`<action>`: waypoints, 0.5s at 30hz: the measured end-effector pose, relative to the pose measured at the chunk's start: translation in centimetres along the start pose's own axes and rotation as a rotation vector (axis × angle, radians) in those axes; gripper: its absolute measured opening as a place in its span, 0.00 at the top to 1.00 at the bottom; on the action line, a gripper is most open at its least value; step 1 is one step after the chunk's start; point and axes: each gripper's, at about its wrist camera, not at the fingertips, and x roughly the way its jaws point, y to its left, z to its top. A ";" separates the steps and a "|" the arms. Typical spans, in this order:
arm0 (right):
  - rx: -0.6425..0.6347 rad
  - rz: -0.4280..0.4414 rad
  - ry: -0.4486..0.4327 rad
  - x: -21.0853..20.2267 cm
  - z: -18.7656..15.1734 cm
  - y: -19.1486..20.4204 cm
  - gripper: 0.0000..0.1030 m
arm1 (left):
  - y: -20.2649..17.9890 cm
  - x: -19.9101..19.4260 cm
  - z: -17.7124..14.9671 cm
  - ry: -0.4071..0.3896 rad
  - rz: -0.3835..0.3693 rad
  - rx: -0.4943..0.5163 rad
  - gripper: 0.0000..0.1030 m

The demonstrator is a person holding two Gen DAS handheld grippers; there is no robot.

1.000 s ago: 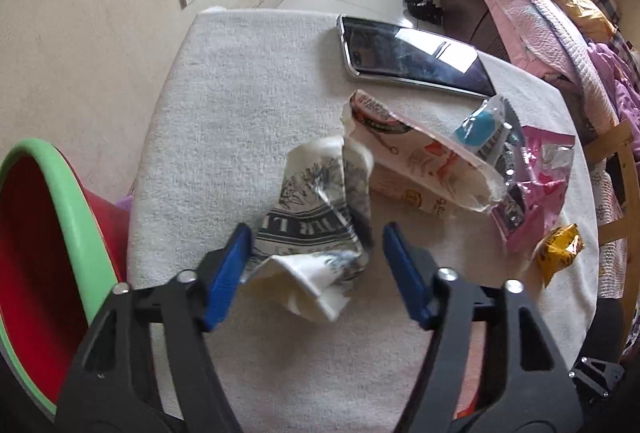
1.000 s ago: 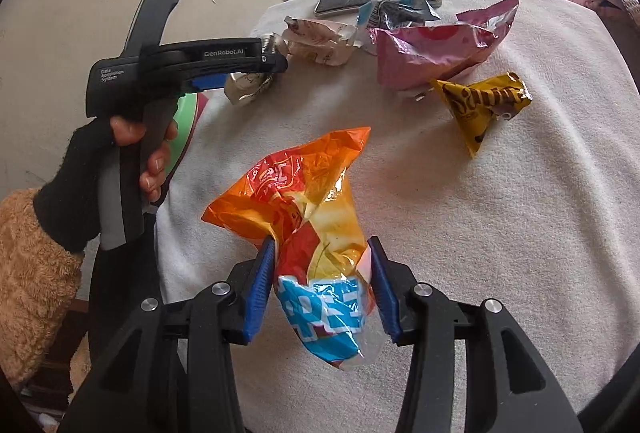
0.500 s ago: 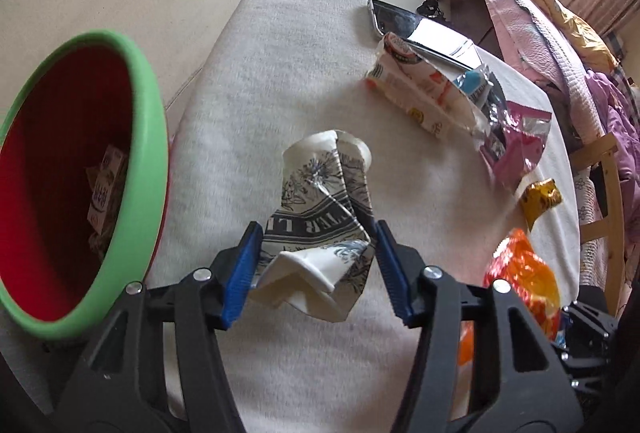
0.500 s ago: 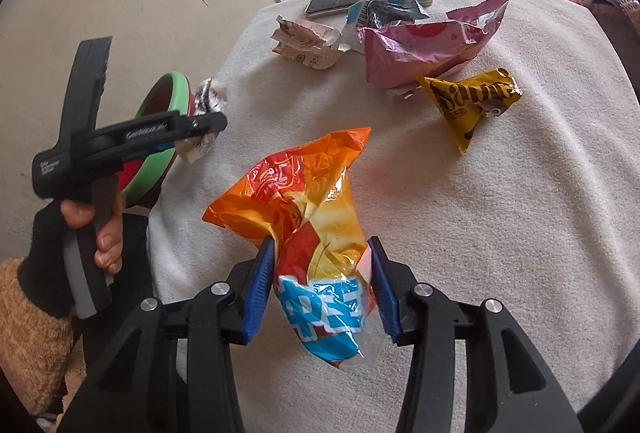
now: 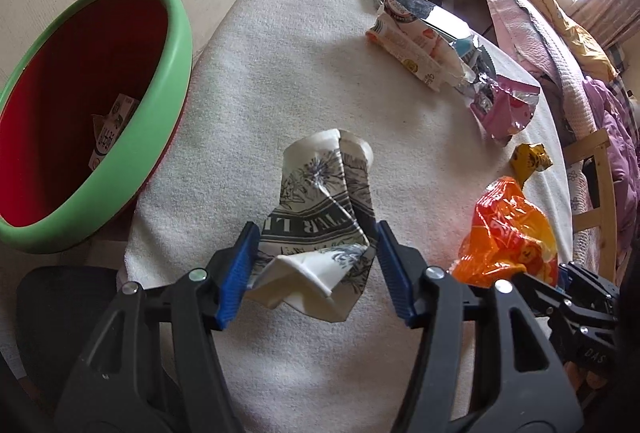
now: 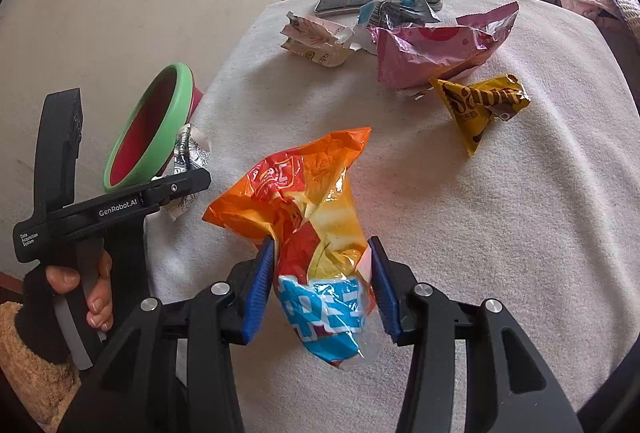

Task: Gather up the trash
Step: 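Carry the newspaper paper and orange-blue snack bag over the red bucket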

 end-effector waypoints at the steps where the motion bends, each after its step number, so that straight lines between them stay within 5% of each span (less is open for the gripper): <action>1: -0.001 0.000 -0.001 0.0 0.0 0.0 0.56 | 0.0 0.0 0.0 -0.001 -0.001 -0.001 0.45; 9: -0.003 -0.002 -0.004 -0.2 0.0 0.1 0.56 | 0.3 0.1 -0.4 -0.004 0.005 -0.018 0.33; 15: -0.006 -0.004 -0.009 -0.4 0.0 0.2 0.55 | 0.4 0.2 -0.5 0.005 -0.002 -0.023 0.34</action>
